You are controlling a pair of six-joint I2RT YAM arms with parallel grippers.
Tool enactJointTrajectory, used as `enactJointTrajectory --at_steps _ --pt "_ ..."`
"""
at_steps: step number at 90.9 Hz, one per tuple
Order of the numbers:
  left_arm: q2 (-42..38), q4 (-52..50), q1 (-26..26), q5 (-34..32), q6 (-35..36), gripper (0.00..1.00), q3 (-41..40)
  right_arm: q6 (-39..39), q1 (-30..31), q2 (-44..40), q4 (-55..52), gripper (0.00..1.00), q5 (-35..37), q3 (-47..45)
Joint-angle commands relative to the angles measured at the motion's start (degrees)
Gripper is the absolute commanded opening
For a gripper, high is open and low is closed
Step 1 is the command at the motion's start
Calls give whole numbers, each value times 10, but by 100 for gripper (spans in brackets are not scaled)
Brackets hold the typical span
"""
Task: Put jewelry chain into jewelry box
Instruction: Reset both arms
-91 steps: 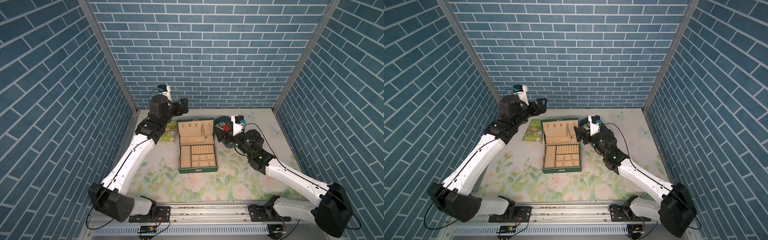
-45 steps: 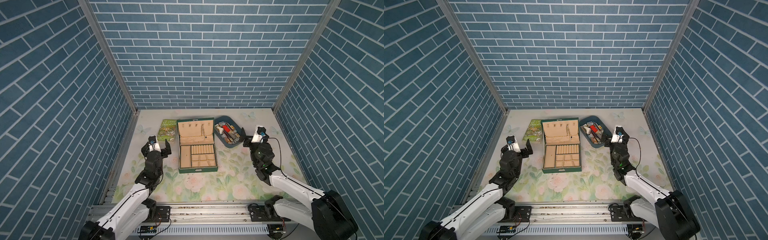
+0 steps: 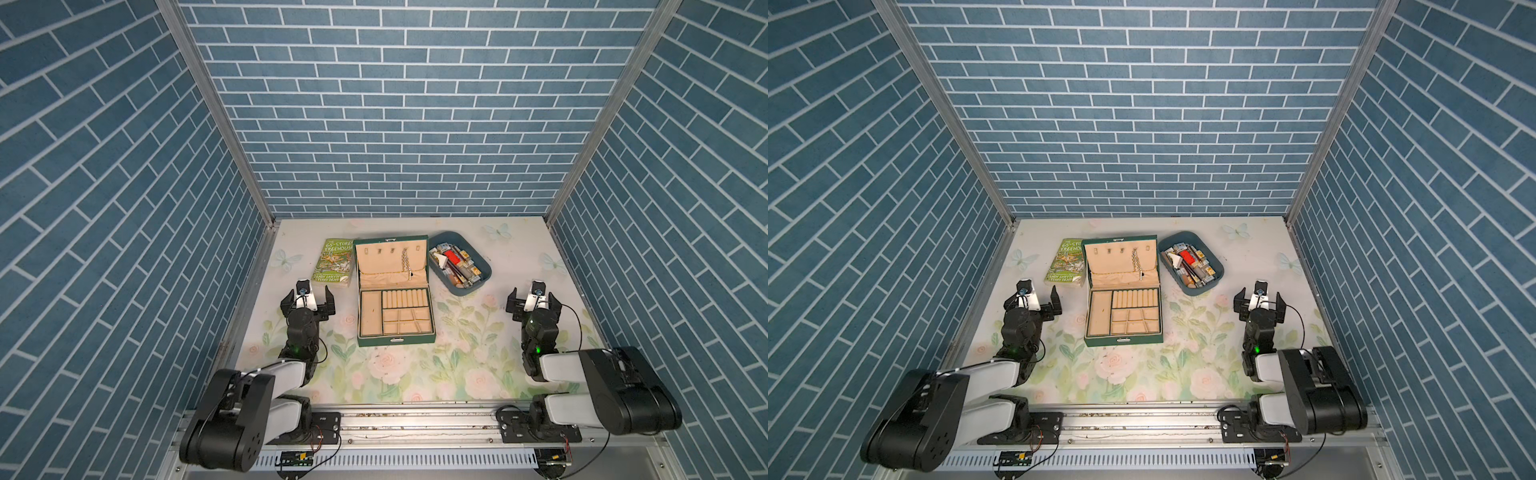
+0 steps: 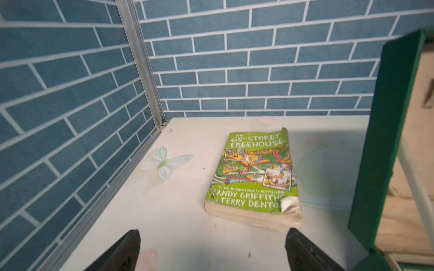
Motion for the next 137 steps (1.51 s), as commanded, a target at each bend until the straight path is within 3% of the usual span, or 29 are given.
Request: enactJointTrajectory --at_steps 1,8,20,26,34,137 --pt "24 127 8 36 18 100 -6 -2 -3 50 160 100 -50 -14" --pt "70 191 11 38 23 99 -16 -7 -3 81 221 100 -57 -27" --pt "157 293 17 30 18 100 -17 6 -8 71 139 100 -41 3" --pt "141 198 23 15 1 100 21 8 -11 74 114 100 -42 20" --pt "146 148 31 4 -12 100 47 20 -24 74 64 100 -57 46" --pt "150 139 48 13 -30 100 53 32 -41 71 63 100 -76 46"
